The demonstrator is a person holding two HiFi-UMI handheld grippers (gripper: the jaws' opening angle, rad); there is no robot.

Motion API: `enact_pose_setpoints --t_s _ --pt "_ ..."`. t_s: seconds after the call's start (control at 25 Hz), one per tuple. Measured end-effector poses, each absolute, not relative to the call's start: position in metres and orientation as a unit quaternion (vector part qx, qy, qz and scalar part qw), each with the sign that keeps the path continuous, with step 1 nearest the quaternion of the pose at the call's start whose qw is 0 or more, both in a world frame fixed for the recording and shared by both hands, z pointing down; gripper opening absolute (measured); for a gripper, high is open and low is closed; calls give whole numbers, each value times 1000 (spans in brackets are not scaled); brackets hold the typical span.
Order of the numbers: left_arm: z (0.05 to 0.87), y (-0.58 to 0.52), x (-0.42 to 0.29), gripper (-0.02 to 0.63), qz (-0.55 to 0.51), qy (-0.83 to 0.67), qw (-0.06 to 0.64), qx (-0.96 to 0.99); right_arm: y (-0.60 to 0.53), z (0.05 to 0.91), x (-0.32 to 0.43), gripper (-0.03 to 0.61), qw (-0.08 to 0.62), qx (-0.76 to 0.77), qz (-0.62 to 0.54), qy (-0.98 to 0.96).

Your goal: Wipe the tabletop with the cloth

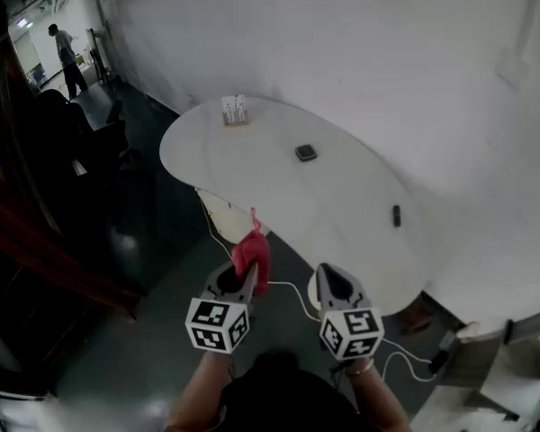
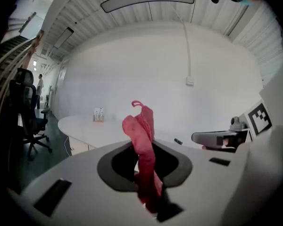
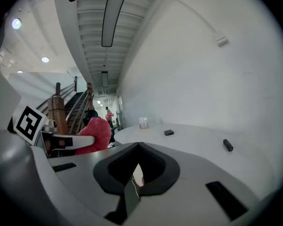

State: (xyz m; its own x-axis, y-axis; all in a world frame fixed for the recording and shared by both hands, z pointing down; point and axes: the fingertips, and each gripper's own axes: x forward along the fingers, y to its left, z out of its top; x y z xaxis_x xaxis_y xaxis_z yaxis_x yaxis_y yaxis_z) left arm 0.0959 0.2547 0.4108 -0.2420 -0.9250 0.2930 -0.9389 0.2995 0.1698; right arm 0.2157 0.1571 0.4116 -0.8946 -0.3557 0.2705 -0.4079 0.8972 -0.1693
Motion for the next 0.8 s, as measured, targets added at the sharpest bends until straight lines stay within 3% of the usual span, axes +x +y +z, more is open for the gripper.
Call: enact_pose_setpoints --t_s 0.8 --pt "405 235 105 63 27 -802 158 575 142 403 218 5 110 173 96 -974"
